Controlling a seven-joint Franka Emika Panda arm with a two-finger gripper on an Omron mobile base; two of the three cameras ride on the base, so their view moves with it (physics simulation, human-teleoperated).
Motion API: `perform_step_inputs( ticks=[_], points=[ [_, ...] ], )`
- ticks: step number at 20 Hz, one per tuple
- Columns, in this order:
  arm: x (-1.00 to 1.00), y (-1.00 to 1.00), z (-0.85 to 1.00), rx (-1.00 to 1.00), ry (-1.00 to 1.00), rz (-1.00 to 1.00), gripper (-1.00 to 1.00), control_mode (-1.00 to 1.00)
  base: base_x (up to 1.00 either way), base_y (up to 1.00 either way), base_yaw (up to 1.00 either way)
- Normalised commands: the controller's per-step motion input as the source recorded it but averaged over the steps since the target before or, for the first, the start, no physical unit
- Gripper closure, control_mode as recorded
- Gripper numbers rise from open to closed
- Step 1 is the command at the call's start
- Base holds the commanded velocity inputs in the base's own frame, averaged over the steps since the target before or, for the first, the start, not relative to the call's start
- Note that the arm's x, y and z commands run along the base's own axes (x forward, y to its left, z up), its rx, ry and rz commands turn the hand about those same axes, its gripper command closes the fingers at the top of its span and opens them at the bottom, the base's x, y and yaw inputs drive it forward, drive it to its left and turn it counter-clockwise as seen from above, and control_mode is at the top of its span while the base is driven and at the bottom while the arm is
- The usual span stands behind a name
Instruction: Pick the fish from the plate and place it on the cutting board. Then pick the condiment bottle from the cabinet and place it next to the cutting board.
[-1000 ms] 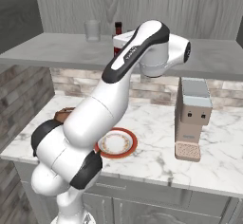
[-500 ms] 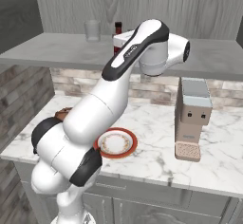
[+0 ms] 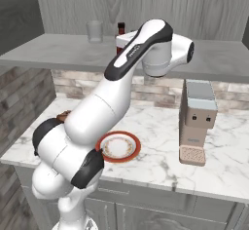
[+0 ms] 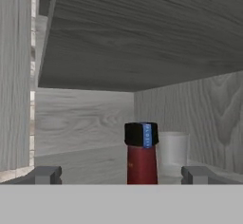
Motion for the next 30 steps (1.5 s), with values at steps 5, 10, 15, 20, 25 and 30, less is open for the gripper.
perform_step_inputs(
  ticks=[5,10,15,20,25,30],
  points=[
    [0.09,0.00,-0.02,0.00,0.00,0.00,-1.00,-1.00,0.00,0.00,0.00],
    [0.08,0.00,0.00,0.00,0.00,0.00,-1.00,-1.00,0.00,0.00,0.00],
    [0.04,0.00,0.00,0.00,0.00,0.00,-1.00,-1.00,0.00,0.00,0.00],
    [0.03,0.00,0.00,0.00,0.00,0.00,-1.00,-1.00,0.00,0.00,0.00],
    [0.03,0.00,0.00,0.00,0.00,0.00,-1.00,-1.00,0.00,0.00,0.00],
    [0.01,0.00,0.00,0.00,0.00,0.00,-1.00,-1.00,0.00,0.00,0.00]
  ],
)
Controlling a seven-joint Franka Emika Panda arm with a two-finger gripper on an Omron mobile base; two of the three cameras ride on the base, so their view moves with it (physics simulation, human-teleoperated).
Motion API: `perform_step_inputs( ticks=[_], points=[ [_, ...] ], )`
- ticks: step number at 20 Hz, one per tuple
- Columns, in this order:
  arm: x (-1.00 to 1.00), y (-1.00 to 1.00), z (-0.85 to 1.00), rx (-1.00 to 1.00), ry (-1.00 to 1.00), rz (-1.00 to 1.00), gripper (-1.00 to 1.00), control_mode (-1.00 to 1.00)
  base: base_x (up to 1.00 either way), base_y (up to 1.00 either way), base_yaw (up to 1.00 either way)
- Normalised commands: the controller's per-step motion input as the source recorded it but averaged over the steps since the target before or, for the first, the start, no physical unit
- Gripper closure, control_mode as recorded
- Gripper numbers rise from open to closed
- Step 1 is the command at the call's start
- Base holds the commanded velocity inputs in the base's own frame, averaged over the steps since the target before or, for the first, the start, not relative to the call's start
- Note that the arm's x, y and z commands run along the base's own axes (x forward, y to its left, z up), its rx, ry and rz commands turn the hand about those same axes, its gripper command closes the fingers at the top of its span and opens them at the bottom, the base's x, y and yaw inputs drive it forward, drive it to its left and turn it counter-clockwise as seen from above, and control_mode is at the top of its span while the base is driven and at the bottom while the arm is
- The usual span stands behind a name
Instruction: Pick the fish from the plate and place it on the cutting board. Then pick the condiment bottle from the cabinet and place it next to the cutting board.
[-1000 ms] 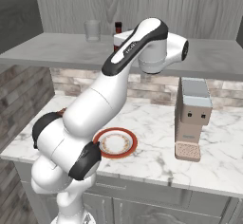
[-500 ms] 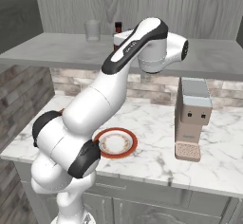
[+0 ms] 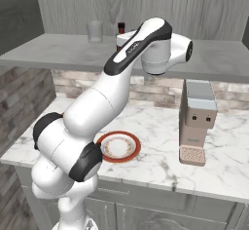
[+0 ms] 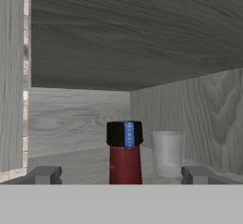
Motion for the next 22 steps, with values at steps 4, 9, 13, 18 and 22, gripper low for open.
perform_step_inputs(
  ticks=[4,9,13,18,22],
  points=[
    [0.00,0.00,0.00,0.00,0.01,0.00,-1.00,-1.00,0.00,0.00,0.00],
    [0.00,0.00,0.00,0.00,0.01,0.00,-1.00,-1.00,0.00,0.00,0.00],
    [0.00,0.02,0.00,0.00,0.02,0.00,-1.00,-1.00,0.00,0.00,0.00],
    [0.00,0.05,0.00,0.00,0.01,0.00,-1.00,-1.00,0.00,0.00,0.00],
    [0.00,0.07,0.00,0.00,0.01,0.00,-1.00,-1.00,0.00,0.00,0.00]
  ],
)
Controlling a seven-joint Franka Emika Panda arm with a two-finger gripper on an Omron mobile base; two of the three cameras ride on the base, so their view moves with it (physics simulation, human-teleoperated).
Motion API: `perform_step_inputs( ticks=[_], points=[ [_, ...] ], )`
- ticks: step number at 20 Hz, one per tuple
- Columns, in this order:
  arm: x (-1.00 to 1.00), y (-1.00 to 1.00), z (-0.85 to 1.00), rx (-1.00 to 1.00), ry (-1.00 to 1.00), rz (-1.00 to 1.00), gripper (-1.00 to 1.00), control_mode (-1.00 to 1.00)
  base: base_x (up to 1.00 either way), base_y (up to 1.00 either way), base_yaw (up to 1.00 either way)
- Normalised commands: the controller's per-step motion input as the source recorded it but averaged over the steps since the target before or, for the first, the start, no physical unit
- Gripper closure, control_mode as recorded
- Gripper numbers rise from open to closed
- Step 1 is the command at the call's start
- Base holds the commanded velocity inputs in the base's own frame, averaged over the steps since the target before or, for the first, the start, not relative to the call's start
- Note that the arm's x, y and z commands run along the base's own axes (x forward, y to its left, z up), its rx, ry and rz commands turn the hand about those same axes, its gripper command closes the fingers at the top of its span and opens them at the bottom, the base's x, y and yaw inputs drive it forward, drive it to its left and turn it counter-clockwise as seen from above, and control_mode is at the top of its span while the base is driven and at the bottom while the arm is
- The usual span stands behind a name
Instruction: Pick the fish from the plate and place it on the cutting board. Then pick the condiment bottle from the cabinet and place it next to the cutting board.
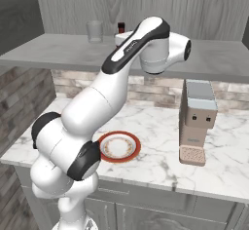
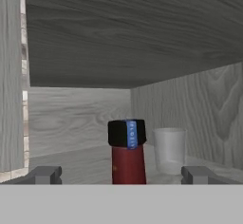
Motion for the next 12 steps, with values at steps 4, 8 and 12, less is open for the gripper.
perform_step_inputs(
  ticks=[4,8,12],
  points=[
    [0.00,0.08,0.00,0.00,0.01,0.00,-1.00,-1.00,0.00,0.00,0.00],
    [0.00,0.07,0.00,0.00,0.00,0.00,-1.00,-1.00,0.00,0.00,0.00],
    [0.00,0.06,0.00,0.00,0.00,0.00,-1.00,-1.00,0.00,0.00,0.00]
  ],
)
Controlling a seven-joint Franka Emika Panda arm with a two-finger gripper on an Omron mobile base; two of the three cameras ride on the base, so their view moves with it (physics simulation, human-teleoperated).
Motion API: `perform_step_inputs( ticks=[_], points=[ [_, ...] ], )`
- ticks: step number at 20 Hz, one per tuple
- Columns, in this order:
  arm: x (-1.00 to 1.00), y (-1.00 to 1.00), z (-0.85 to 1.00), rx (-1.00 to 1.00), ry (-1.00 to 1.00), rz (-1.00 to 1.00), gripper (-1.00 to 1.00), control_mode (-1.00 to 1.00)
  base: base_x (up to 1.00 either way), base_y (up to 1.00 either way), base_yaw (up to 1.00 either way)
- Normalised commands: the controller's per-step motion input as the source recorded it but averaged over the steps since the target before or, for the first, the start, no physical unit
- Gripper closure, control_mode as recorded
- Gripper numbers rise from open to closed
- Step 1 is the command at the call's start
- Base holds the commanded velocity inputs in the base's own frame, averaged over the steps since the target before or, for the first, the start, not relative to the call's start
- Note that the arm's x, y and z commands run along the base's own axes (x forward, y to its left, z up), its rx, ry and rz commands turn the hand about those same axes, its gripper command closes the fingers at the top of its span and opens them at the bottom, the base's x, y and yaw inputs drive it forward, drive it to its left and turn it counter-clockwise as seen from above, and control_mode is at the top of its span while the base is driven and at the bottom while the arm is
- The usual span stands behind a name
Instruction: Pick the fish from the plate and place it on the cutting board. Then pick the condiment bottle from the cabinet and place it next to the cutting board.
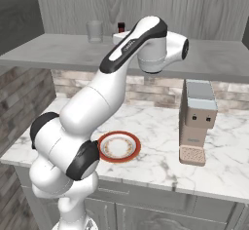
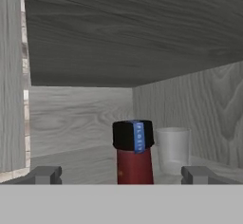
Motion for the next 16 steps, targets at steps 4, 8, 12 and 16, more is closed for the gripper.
perform_step_inputs(
  ticks=[4,8,12,16],
  points=[
    [0.00,0.04,0.00,0.00,0.00,0.00,-1.00,-1.00,0.00,0.00,0.00],
    [0.02,0.03,0.00,0.00,0.00,0.00,-1.00,-1.00,0.00,0.00,0.00],
    [0.03,0.01,0.00,0.00,0.00,0.00,-1.00,-1.00,0.00,0.00,0.00],
    [0.06,0.00,-0.01,0.00,0.00,0.00,-1.00,-1.00,0.00,0.00,0.00]
  ],
)
